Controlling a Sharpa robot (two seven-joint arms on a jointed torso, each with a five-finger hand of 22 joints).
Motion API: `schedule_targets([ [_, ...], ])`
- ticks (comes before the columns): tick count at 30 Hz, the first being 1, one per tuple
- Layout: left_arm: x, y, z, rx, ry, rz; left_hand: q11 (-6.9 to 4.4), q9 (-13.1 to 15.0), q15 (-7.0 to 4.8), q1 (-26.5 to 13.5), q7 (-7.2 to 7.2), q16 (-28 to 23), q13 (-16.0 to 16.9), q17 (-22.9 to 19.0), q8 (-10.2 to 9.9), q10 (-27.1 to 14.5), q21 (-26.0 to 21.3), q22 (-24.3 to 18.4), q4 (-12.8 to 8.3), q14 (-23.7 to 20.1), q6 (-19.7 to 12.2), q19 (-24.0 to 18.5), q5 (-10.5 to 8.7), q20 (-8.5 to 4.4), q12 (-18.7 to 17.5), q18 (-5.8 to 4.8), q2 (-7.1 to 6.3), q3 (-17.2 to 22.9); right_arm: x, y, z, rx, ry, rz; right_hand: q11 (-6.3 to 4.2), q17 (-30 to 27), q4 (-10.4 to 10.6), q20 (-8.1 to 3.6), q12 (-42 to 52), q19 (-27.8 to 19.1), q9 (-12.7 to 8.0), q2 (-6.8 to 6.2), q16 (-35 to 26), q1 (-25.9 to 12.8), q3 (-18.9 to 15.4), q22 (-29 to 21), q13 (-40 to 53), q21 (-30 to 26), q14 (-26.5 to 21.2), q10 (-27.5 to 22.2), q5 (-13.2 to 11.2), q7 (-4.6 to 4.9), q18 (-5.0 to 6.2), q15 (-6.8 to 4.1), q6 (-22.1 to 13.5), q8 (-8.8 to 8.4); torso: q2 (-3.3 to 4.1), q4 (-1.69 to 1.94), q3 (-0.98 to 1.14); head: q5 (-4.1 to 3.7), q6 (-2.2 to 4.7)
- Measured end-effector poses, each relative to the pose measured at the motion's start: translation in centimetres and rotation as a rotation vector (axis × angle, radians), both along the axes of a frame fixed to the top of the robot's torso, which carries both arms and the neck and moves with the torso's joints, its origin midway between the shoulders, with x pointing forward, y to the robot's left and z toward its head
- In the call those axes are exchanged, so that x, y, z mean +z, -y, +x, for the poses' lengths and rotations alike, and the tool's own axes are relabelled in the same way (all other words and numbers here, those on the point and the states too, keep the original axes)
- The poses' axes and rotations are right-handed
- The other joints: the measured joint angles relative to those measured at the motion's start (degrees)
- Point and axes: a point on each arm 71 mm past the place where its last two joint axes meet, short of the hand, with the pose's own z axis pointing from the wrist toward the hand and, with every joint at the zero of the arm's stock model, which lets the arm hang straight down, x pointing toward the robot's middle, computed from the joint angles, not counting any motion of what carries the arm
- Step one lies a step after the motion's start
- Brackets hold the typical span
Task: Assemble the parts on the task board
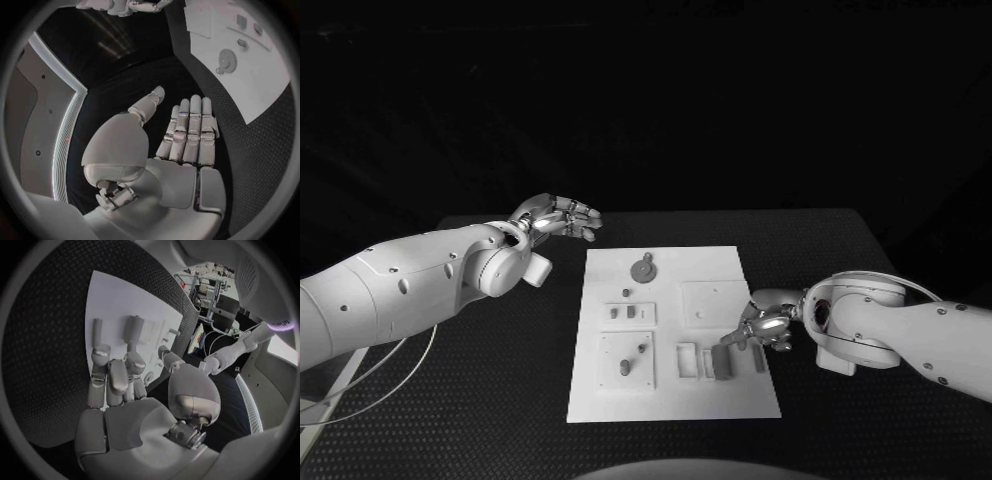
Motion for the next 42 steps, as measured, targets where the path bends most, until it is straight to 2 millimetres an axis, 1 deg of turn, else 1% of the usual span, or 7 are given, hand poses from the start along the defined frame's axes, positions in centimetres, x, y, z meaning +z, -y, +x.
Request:
schedule_targets([
  [7,0.0,0.1,0.0,-0.005,-0.002,-0.002,0.00,0.0,0.00,-0.4,0.00,0.0,0.0,0.1,0.0,0.0,0.0,0.0,-0.2,0.0,0.0,0.0,0.00,0.00,0.0,0.00,0.09,-0.2,-1.3,-0.7,-0.4,0.002,-0.032,-0.046,-0.11,0.2,1.2,0.00,0.2,0.0,0.3,-0.50,0.3,-2.2,0.5,0.0,0.4,0.3,0.1,0.1,0.0,0.00,-0.01,-0.10,0.0,-0.33,-0.02,0.12,-0.06,-0.35,-0.13],
  [19,0.0,0.0,-0.1,-0.008,-0.004,-0.003,0.00,0.0,0.00,-0.5,0.00,-0.2,0.0,0.1,0.0,0.0,0.0,0.0,0.0,0.0,0.0,0.0,0.00,0.00,0.0,0.00,0.02,-0.3,-3.9,-1.2,-0.9,-0.012,-0.063,-0.096,-0.30,0.2,1.4,0.00,0.2,0.0,0.4,-0.80,0.3,-2.4,0.7,0.0,0.5,0.3,0.1,0.1,0.0,0.01,-0.01,-0.13,0.0,-0.33,0.07,0.29,-0.15,-0.53,-0.62],
  [31,0.0,0.1,-0.2,-0.010,-0.004,-0.004,0.00,0.0,0.00,-0.5,0.00,-0.2,0.0,0.2,0.0,0.0,0.0,0.0,0.0,0.0,0.0,0.0,0.00,0.00,0.0,0.00,0.02,-0.3,-4.3,-1.9,-0.9,-0.014,-0.063,-0.099,-0.27,-0.2,0.9,-0.19,0.1,-0.2,0.7,-0.59,0.3,-2.7,1.2,0.0,0.4,0.7,0.1,0.1,0.0,0.02,-0.04,-0.12,0.0,-0.71,0.08,0.17,-0.10,-0.25,-0.97],
  [36,0.0,0.1,-0.2,-0.010,-0.004,-0.004,0.00,0.0,0.00,-0.5,0.00,-0.2,0.0,0.2,0.0,0.0,0.0,-0.1,0.0,0.0,0.0,0.0,0.00,0.00,0.0,0.00,0.02,-0.3,-4.5,-2.4,-0.9,-0.009,-0.062,-0.093,-0.26,-0.4,-1.0,-0.18,-0.2,-0.2,1.1,0.81,0.3,-2.2,1.4,0.0,0.3,0.9,0.1,0.1,0.0,0.02,-0.03,-0.11,0.0,-0.89,0.08,0.12,-0.08,-0.18,-1.07],
  [39,0.0,0.1,-0.2,-0.010,-0.004,-0.004,0.00,0.0,0.00,-0.5,0.00,-0.2,0.0,0.3,0.0,0.0,0.0,-0.1,0.0,0.0,0.0,0.0,0.00,0.00,0.0,0.00,0.02,-0.3,-4.5,-2.7,-0.9,-0.008,-0.061,-0.090,-0.25,-0.4,-2.5,-0.18,-0.2,-0.2,1.2,1.12,0.3,-1.9,1.4,0.0,0.3,1.2,0.1,0.1,0.0,0.02,-0.03,-0.11,0.0,-1.04,0.08,0.12,-0.08,-0.17,-1.07],
  [40,0.0,0.1,-0.2,-0.010,-0.004,-0.004,0.00,0.0,0.00,-0.5,0.00,-0.2,0.0,0.3,0.0,0.0,0.0,-0.1,0.0,0.0,0.0,0.0,0.00,0.00,0.0,0.01,0.03,-0.3,-4.6,-2.7,-0.8,-0.008,-0.061,-0.090,-0.25,-0.4,-3.7,-0.18,-0.3,-0.2,1.3,1.98,0.3,-1.9,1.4,0.0,0.3,1.2,0.1,0.1,0.0,0.02,-0.04,-0.11,0.0,-1.05,0.08,0.12,-0.08,-0.17,-1.07],
  [42,0.0,0.0,-0.2,-0.010,-0.004,-0.004,0.00,0.0,0.00,-0.5,0.00,-0.2,0.0,0.3,0.0,0.0,0.0,-0.1,0.0,0.0,0.0,0.0,0.00,0.00,0.0,0.00,0.02,-0.3,-4.6,-2.8,-0.8,-0.008,-0.061,-0.089,-0.24,-0.5,-5.6,-0.18,-0.5,-0.2,1.3,2.85,0.3,-2.0,1.3,0.0,0.3,1.4,0.1,0.1,0.0,0.02,-0.04,-0.11,0.0,-1.05,0.08,0.14,-0.09,-0.16,-1.11],
])
